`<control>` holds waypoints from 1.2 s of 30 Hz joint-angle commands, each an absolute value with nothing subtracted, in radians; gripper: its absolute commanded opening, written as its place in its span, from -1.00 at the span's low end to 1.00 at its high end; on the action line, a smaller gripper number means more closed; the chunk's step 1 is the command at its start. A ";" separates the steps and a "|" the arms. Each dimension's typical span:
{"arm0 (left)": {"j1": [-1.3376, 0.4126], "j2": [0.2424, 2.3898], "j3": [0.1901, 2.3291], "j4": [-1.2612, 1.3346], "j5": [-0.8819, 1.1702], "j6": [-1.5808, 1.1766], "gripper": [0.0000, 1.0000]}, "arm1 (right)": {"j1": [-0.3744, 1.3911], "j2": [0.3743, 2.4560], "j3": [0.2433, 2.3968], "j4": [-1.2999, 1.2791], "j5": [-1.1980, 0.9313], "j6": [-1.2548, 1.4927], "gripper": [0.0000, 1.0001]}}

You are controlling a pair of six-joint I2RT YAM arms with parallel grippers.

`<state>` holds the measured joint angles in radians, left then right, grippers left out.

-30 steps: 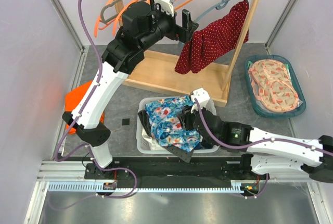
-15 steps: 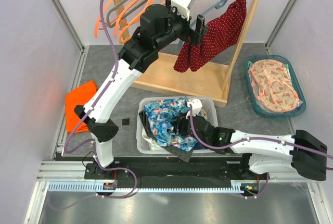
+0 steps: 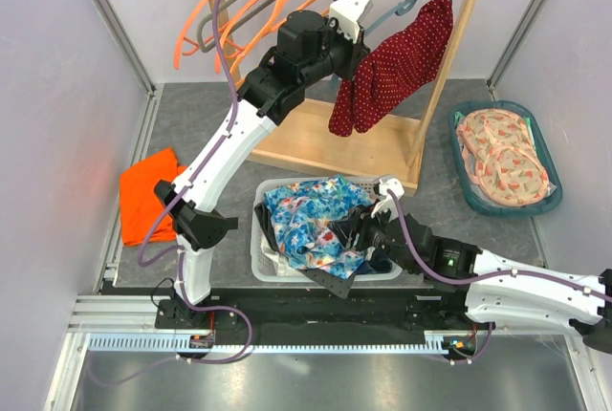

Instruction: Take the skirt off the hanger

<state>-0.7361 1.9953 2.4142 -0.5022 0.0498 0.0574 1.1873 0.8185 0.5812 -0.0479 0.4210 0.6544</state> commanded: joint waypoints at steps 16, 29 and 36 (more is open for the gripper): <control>-0.747 1.804 2.540 -0.442 -0.026 0.054 -0.97 | 1.190 0.798 0.844 -0.184 0.546 0.482 0.48; -0.747 1.635 2.358 -0.537 -0.054 0.038 -0.96 | 1.189 1.035 1.261 -0.241 0.735 0.161 0.96; -0.747 1.549 2.310 -0.598 -0.023 0.009 -0.97 | 1.187 1.276 1.408 -0.149 0.857 -0.081 0.96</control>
